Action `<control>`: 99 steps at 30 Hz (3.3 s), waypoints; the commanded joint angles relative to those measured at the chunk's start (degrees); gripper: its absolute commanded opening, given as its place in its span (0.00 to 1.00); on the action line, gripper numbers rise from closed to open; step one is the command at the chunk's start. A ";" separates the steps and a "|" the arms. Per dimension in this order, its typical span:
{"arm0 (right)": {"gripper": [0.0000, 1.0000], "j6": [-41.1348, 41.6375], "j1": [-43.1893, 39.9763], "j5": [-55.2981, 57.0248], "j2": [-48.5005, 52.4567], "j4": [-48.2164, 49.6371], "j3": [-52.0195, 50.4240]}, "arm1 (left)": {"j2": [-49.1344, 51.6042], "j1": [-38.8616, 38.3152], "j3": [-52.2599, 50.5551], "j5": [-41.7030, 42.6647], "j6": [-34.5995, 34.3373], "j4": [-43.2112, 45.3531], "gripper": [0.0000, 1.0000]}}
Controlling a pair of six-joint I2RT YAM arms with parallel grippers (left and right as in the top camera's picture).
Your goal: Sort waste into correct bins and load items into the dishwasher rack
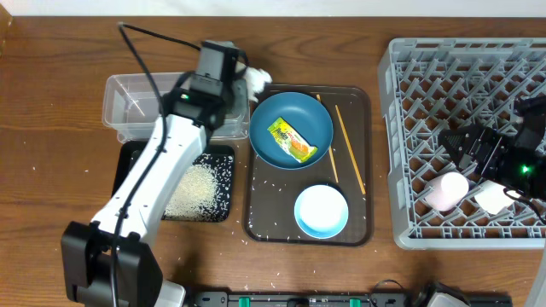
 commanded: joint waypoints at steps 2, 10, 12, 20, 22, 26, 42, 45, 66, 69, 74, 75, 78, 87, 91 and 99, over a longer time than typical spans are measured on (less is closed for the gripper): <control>0.88 0.59 0.37 -0.28 -0.04 0.31 0.37 | 4.76 4.68 -0.37 -3.69 2.03 2.36 0.36; 0.88 0.59 0.37 -0.28 -0.04 0.55 0.37 | 3.67 3.39 -0.04 9.35 2.21 0.55 0.62; 0.88 0.59 0.37 -0.28 -0.04 0.70 0.37 | 2.43 1.03 -0.07 13.11 2.21 0.24 0.63; 0.88 0.59 0.37 -0.26 -0.04 0.81 0.37 | 8.98 -10.51 -1.57 7.43 -5.68 -0.50 0.64; 0.88 0.59 0.37 -0.28 -0.04 0.74 0.37 | 12.28 -12.04 -1.57 7.45 -11.72 0.55 0.64; 0.88 0.59 0.39 -0.28 -0.04 0.70 0.37 | 18.43 -13.64 -1.57 7.45 -18.82 3.50 0.65; 0.88 0.57 0.39 -0.28 -0.04 0.31 0.37 | 22.25 -13.62 -1.22 11.43 -23.32 5.33 0.06; 0.88 0.59 0.39 -0.28 -0.04 0.33 0.37 | 17.40 -13.42 -0.79 11.74 -22.38 4.20 0.06; 0.88 0.59 0.39 -0.31 -0.04 0.35 0.37 | 8.76 7.15 -0.22 -0.07 -16.39 5.60 0.51; 0.88 0.59 0.39 -0.28 -0.04 0.26 0.37 | 5.75 8.07 1.05 7.04 -13.18 4.26 0.57; 0.88 0.59 0.39 -0.28 -0.04 0.31 0.37 | -3.30 6.12 1.46 11.93 -8.57 -0.46 0.59; 0.88 0.59 0.39 -0.28 -0.04 0.33 0.37 | -5.16 5.20 1.44 12.26 -6.51 -1.88 0.60; 0.88 0.57 0.39 -0.26 -0.04 0.39 0.37 | -8.48 1.53 1.44 12.52 -2.16 -5.64 0.59; 0.88 0.59 0.39 -0.28 -0.04 0.02 0.37 | -7.15 -13.31 0.48 12.57 6.78 -13.33 0.59; 0.89 0.57 0.39 -0.26 -0.04 -0.87 0.37 | -5.73 -17.88 0.13 12.15 6.75 -13.49 0.59; 0.90 0.57 0.39 -0.28 -0.04 -1.01 0.37 | -5.44 -22.51 0.13 12.17 6.71 -13.81 0.59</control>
